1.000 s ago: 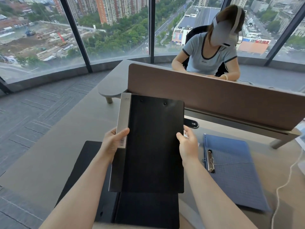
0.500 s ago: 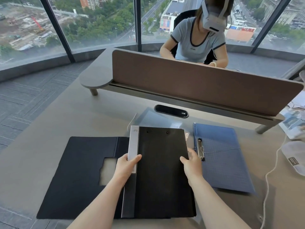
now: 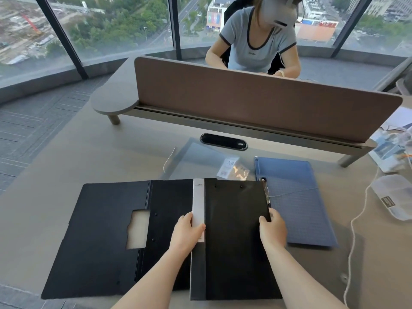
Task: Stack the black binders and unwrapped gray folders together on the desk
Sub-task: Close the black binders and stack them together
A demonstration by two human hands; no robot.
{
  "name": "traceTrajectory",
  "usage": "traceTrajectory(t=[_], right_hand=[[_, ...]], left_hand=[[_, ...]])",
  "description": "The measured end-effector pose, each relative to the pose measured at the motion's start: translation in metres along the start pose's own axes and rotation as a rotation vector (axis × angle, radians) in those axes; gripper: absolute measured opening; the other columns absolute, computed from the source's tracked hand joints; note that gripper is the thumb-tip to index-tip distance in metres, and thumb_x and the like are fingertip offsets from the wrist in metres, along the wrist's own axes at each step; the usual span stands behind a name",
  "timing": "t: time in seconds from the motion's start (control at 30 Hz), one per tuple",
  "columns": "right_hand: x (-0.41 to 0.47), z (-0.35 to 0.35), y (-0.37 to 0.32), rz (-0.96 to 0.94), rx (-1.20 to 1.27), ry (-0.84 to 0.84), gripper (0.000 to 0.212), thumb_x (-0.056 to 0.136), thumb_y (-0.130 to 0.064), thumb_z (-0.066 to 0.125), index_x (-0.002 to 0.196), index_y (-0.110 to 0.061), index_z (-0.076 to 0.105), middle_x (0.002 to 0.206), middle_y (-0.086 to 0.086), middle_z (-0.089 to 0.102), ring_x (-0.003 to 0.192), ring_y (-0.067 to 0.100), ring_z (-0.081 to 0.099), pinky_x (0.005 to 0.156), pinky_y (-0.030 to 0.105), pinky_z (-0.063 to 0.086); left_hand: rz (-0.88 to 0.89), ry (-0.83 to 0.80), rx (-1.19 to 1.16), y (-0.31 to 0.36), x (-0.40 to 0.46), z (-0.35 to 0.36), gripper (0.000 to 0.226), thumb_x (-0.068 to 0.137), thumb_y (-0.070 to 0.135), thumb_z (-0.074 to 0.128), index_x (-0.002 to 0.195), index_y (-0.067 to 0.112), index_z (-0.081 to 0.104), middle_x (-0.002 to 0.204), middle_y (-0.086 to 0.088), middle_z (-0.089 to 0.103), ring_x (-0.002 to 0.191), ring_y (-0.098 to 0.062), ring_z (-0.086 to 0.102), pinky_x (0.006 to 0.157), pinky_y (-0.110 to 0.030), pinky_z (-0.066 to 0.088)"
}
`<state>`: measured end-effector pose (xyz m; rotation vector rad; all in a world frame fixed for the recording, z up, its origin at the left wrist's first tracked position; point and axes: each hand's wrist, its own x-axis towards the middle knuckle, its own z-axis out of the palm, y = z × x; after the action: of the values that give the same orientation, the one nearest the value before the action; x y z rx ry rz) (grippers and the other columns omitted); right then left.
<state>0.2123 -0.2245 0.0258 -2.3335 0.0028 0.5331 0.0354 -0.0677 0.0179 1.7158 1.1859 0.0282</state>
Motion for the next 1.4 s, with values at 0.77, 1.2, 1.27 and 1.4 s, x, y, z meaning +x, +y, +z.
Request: traceTrajectory(t=[0.77, 1.2, 1.27, 1.4], right_hand=[[-0.021, 0.009, -0.045, -0.386, -0.156, -0.013, 0.04, 0.092, -0.027, 0.06, 0.131, -0.02, 0.053, 0.134, 0.003, 0.048, 0.115, 0.017, 0.055, 0.084, 0.027, 0.05], [-0.04, 0.11, -0.125, -0.779, -0.668, -0.559, 0.066, 0.096, -0.034, 0.046, 0.154, -0.021, 0.018, 0.163, 0.004, 0.011, 0.151, 0.025, 0.009, 0.122, 0.042, 0.016], [-0.038, 0.122, -0.13, -0.796, -0.717, -0.589, 0.067, 0.096, -0.034, 0.045, 0.154, -0.021, 0.014, 0.164, 0.004, 0.007, 0.151, 0.025, 0.004, 0.122, 0.043, 0.013], [-0.03, 0.143, -0.14, -0.843, -0.826, -0.589, 0.069, 0.096, -0.034, 0.044, 0.154, -0.02, 0.012, 0.164, 0.006, 0.005, 0.151, 0.027, 0.001, 0.122, 0.046, 0.009]], left_hand=[[-0.062, 0.227, 0.113, -0.007, -0.001, -0.016, 0.048, 0.098, 0.024, 0.06, 0.144, 0.016, 0.049, 0.141, -0.009, 0.05, 0.119, -0.023, 0.057, 0.09, -0.036, 0.053], [-0.193, 0.332, 0.208, -0.037, 0.006, -0.064, 0.074, 0.094, 0.038, 0.063, 0.157, 0.024, 0.025, 0.164, -0.008, 0.026, 0.151, -0.029, 0.022, 0.116, -0.048, 0.034], [-0.213, 0.333, 0.174, -0.038, 0.009, -0.064, 0.076, 0.094, 0.038, 0.063, 0.158, 0.024, 0.024, 0.163, -0.008, 0.027, 0.15, -0.029, 0.022, 0.115, -0.048, 0.034], [-0.215, 0.36, 0.126, -0.04, 0.017, -0.064, 0.073, 0.094, 0.036, 0.063, 0.156, 0.022, 0.027, 0.158, -0.007, 0.037, 0.146, -0.027, 0.028, 0.115, -0.045, 0.036]])
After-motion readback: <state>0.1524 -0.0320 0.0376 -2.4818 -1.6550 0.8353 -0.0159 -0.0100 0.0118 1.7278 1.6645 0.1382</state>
